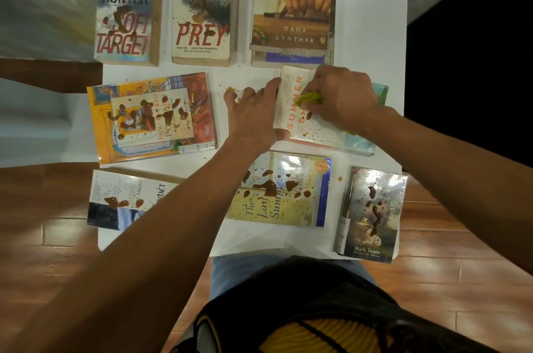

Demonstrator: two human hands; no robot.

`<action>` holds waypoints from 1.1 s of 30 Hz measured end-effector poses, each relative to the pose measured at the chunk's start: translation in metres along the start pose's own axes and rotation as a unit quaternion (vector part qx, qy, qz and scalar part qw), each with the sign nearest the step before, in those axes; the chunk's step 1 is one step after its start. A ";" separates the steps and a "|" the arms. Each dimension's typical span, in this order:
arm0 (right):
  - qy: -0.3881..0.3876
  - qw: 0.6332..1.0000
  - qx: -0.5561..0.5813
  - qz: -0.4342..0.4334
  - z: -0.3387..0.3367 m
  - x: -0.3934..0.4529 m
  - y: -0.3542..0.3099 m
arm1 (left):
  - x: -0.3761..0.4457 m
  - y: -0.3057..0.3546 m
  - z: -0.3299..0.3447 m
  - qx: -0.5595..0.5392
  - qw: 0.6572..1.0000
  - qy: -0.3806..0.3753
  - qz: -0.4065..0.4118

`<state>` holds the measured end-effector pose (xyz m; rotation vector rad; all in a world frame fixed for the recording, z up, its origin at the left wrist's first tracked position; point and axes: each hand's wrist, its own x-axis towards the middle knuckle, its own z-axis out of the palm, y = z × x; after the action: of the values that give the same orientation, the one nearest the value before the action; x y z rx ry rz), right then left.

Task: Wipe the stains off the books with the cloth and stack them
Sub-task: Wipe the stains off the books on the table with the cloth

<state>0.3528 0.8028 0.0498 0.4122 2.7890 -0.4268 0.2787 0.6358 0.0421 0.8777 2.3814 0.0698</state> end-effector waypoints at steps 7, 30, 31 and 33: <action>0.011 1.000 0.005 -0.002 -0.003 -0.002 0.004 | 0.000 0.000 0.001 -0.002 1.000 0.007 0.011; 0.055 0.995 0.054 0.067 0.007 -0.027 0.009 | 0.003 -0.002 0.002 0.021 1.000 0.005 0.016; 0.051 0.996 0.048 0.055 0.009 -0.028 0.005 | 0.003 -0.002 0.002 0.022 1.000 0.006 0.017; 0.040 0.998 0.039 0.024 0.011 -0.026 -0.005 | 0.003 -0.002 0.001 0.022 1.000 0.005 0.018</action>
<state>0.3773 0.7888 0.0495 0.5237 2.8398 -0.5192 0.2765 0.6365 0.0389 0.9432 2.3859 0.0363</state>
